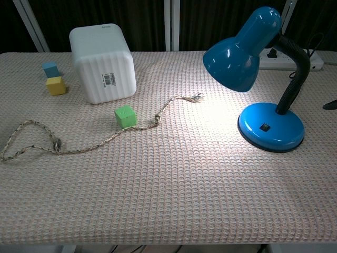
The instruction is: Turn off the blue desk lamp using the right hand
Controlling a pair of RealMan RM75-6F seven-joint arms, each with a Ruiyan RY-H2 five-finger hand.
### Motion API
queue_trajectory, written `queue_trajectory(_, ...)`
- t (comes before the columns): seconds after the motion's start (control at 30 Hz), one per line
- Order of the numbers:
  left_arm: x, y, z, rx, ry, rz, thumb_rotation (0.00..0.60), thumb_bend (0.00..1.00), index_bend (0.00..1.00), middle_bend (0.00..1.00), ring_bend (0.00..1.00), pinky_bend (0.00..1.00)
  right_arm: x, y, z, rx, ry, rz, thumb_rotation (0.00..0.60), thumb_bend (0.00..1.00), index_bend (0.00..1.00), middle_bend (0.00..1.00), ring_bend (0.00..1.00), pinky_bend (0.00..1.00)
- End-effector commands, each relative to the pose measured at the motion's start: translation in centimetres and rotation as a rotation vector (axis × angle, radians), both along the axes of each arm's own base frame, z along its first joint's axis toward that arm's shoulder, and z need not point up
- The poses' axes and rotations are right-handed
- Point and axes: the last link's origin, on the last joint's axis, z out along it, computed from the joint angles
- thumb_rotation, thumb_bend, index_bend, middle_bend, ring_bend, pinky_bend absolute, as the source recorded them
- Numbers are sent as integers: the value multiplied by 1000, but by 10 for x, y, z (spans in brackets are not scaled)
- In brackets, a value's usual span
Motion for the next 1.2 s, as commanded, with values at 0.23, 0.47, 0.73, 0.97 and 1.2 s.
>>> queue_trajectory(0.23, -2, -1, 3, -1, -5, 6, 600, 45, 26, 0, 0, 0, 30, -32, -36, 88, 65, 8, 600, 612, 0, 879, 818, 803)
queue_trajectory(0.47, -3, 0, 4, -2, -10, 6, 600, 45, 26, 0, 0, 0, 37, -44, -54, 121, 114, -12, 600, 621, 0, 879, 818, 803)
queue_trajectory(0.73, -4, 0, 6, -4, -16, 12, 600, 46, 26, 0, 0, 0, 40, -52, -65, 132, 137, -30, 600, 628, 0, 879, 818, 803)
queue_trajectory(0.97, -4, 1, 6, -2, -21, 9, 600, 46, 26, 0, 0, 0, 41, -57, -68, 132, 144, -37, 600, 628, 0, 879, 818, 803)
queue_trajectory(1.2, -4, 3, 5, -11, -16, 11, 600, 45, 26, 0, 0, 0, 39, -56, -70, 133, 154, -47, 600, 628, 0, 879, 818, 803)
